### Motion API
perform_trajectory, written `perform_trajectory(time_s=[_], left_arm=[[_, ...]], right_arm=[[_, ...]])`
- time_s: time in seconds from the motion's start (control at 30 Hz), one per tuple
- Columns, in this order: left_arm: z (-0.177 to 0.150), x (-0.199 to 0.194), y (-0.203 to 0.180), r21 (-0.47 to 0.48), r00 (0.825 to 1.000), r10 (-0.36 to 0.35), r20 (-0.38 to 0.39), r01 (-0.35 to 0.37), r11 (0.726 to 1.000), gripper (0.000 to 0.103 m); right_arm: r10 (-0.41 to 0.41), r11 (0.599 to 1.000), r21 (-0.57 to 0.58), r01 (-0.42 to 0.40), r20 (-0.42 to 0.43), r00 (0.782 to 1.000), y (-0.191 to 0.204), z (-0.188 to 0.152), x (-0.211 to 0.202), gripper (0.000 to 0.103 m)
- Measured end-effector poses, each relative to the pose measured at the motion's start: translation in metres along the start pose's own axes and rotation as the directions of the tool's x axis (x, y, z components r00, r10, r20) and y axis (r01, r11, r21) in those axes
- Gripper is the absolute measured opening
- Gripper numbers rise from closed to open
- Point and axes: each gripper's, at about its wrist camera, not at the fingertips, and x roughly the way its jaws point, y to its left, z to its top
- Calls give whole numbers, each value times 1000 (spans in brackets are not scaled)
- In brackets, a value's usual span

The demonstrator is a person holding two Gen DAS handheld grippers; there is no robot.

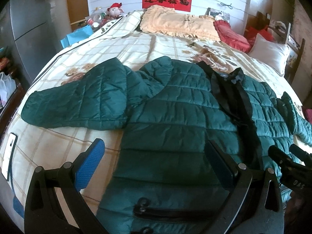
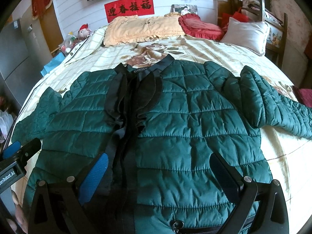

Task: Fold large clothes
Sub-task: 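Grasp the jacket sleeve nearest the left tool with the left tool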

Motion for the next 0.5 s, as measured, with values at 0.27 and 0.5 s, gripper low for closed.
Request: perform_trajectory(time_s=[0.27,0.5], left_arm=[[14,7,68,-132,998,57,-15,-58,990,103],[27,30,170,-285,976,206,-76,-220,933,103]], right_arm=[[17,1000,-4,-17,-8,1000,4,0,2,103],[31,999,-36,-31,-7,999,13,-2,-1,103]])
